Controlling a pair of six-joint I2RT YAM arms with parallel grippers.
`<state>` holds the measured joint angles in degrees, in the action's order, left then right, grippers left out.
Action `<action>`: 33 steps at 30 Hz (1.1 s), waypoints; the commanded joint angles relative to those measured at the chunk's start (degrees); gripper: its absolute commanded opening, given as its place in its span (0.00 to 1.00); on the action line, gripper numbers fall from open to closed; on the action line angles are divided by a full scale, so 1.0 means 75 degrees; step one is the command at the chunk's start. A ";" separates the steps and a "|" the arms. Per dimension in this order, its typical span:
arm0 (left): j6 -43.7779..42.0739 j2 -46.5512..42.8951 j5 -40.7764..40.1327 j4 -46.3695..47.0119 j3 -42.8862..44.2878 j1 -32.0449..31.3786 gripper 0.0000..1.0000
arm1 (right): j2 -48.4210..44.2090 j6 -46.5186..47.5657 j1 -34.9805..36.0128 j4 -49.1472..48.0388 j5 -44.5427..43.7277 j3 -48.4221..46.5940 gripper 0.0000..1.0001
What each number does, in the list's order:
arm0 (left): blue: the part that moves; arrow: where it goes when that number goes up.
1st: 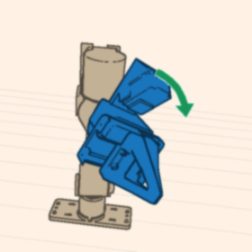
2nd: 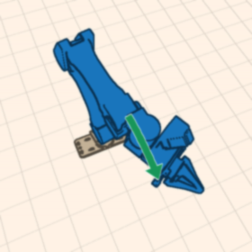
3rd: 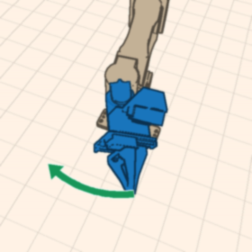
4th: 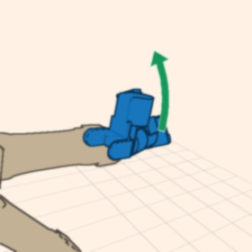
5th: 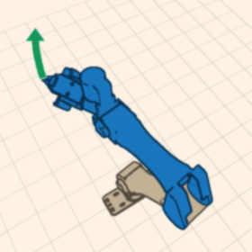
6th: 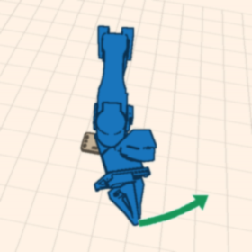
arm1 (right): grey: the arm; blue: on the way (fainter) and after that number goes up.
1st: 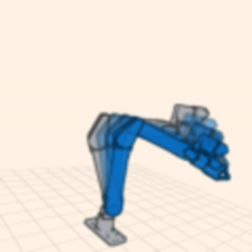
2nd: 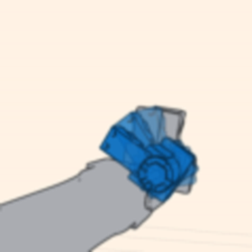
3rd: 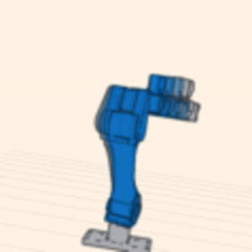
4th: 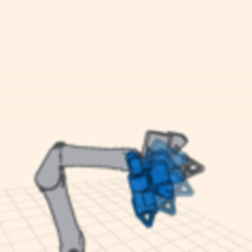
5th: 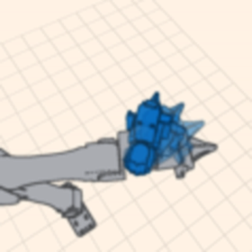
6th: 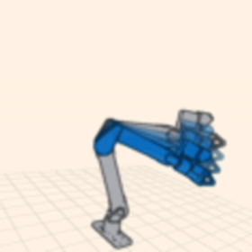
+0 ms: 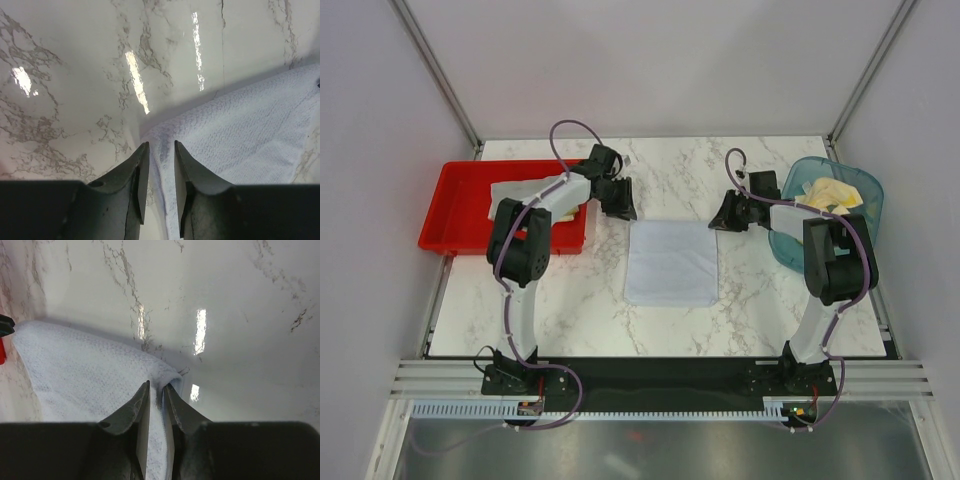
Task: Fold and stack the towels
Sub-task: Fold the towel
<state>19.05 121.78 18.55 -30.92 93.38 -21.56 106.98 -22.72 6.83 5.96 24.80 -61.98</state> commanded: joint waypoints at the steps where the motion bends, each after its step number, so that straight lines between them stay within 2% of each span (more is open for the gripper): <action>1: 0.0132 0.0239 0.0409 0.0185 0.0311 0.0016 0.33 | 0.0173 -0.0041 -0.0044 -0.0302 0.0163 -0.0326 0.25; 4: 0.0202 0.0240 0.0434 0.0173 0.0229 0.0015 0.34 | 0.0221 -0.0053 -0.0043 -0.0302 0.0186 -0.0350 0.27; 6: 0.0237 0.0193 0.0317 0.0150 0.0101 0.0015 0.40 | 0.0221 -0.0076 -0.0032 -0.0314 0.0186 -0.0327 0.28; 11: 0.0261 -0.0053 -0.0082 0.0126 -0.0146 0.0016 0.47 | 0.0244 -0.0100 -0.0032 -0.0349 0.0174 -0.0350 0.29; 14: 0.0355 -0.0112 -0.0141 0.0091 -0.0217 0.0015 0.48 | 0.0267 -0.0146 -0.0032 -0.0372 0.0174 -0.0350 0.28; 28: 0.0612 0.0205 0.0585 0.0126 0.0158 0.0016 0.35 | 0.0232 -0.0158 -0.0032 -0.0407 0.0139 -0.0326 0.28; 33: 0.0683 0.0170 0.0539 0.0103 0.0088 0.0016 0.25 | 0.0279 -0.0123 -0.0032 -0.0396 0.0116 -0.0338 0.28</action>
<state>22.15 123.37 21.06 -30.89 92.31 -21.56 108.62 -23.83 6.83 4.73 25.19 -62.52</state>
